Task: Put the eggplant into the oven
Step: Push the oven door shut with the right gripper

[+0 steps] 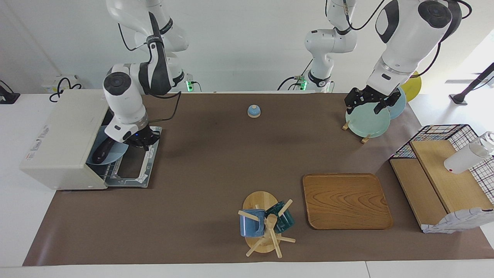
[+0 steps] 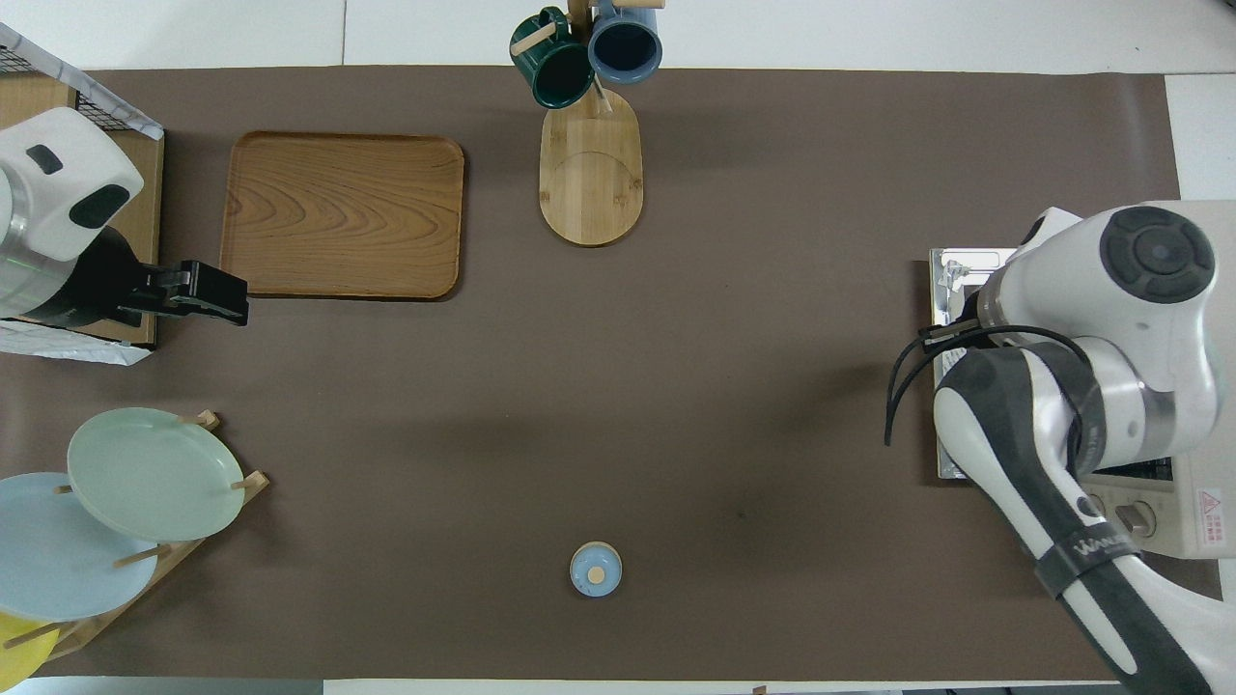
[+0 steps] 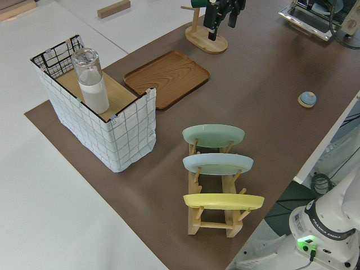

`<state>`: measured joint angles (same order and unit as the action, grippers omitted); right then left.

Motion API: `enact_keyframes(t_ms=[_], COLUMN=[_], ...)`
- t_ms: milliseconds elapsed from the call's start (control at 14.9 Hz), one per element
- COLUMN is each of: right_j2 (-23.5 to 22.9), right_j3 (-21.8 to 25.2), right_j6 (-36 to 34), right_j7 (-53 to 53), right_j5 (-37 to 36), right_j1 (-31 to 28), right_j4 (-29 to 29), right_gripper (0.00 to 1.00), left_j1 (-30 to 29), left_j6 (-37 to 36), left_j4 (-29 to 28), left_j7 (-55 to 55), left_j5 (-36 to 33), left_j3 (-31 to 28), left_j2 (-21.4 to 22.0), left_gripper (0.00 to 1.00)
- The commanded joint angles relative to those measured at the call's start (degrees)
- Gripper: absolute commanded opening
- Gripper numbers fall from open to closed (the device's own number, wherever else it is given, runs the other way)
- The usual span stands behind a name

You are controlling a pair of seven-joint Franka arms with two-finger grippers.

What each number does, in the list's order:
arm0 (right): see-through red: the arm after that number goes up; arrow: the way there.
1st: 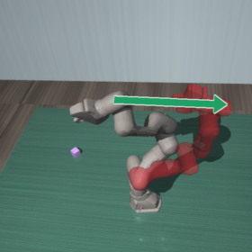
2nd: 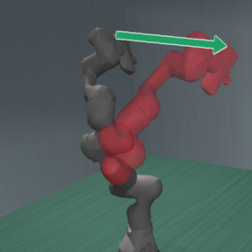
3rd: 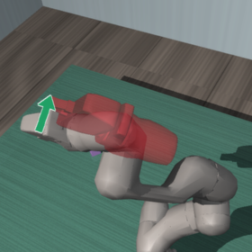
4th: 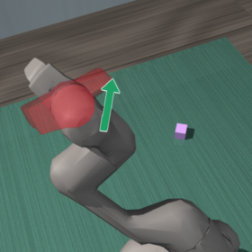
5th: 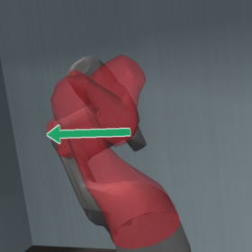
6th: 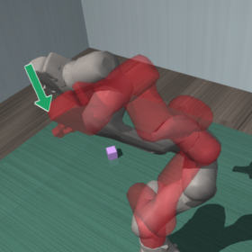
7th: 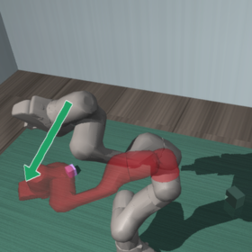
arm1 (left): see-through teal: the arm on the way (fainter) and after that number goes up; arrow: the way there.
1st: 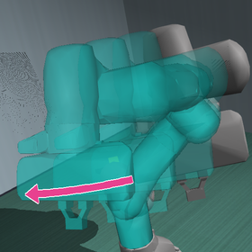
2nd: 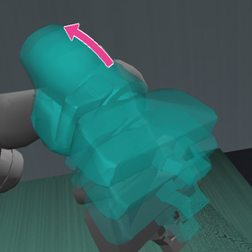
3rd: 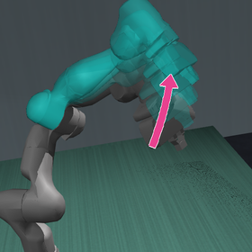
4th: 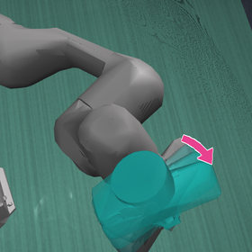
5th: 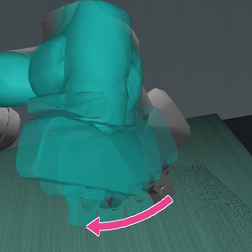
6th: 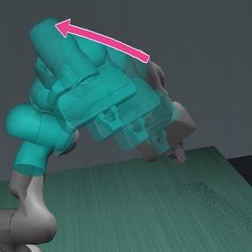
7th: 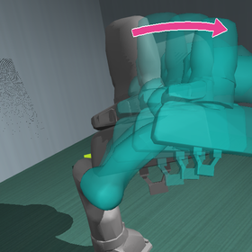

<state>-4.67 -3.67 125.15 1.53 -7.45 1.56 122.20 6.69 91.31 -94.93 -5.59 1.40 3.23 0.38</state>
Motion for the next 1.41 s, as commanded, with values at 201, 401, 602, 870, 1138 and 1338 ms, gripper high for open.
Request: enact_keyframes(t_ms=[201, 401, 602, 870, 1138, 1338], right_j2=[-4.4, -5.0, -5.0, -4.8, -4.8, -4.7], right_j3=[-0.1, 0.0, 0.0, 0.0, 0.1, 0.1], right_j6=[7.0, 6.9, 6.4, 6.4, 6.1, 4.8], right_j7=[-4.0, -4.2, -4.2, -4.2, -4.1, -4.0], right_j5=[-0.3, -0.5, -4.1, -4.6, -8.2, -12.3], right_j1=[0.9, 0.8, 0.5, 0.1, 0.0, -0.1], right_j4=[3.1, 3.8, 3.8, 4.7, 4.7, 4.4], right_gripper=[0.00, 0.00, 0.00, 0.00, 0.00, 0.00], left_j1=[-0.1, -0.1, -0.1, -0.1, -0.2, -0.1], left_j6=[0.0, 0.0, 0.0, 0.0, 0.0, 0.0], left_j4=[-1.4, -1.4, -1.4, -1.4, -1.4, -1.4], left_j7=[0.1, 0.1, 0.1, 0.1, 0.1, 0.1], left_j5=[-1.1, -1.1, -1.1, -1.1, -1.1, -1.1], left_j3=[0.0, 0.0, 0.0, 0.0, 0.0, 0.0], left_j2=[1.5, 1.5, 1.5, 1.5, 1.5, 1.5], left_gripper=[1.00, 1.00, 1.00, 1.00, 1.00, 1.00])
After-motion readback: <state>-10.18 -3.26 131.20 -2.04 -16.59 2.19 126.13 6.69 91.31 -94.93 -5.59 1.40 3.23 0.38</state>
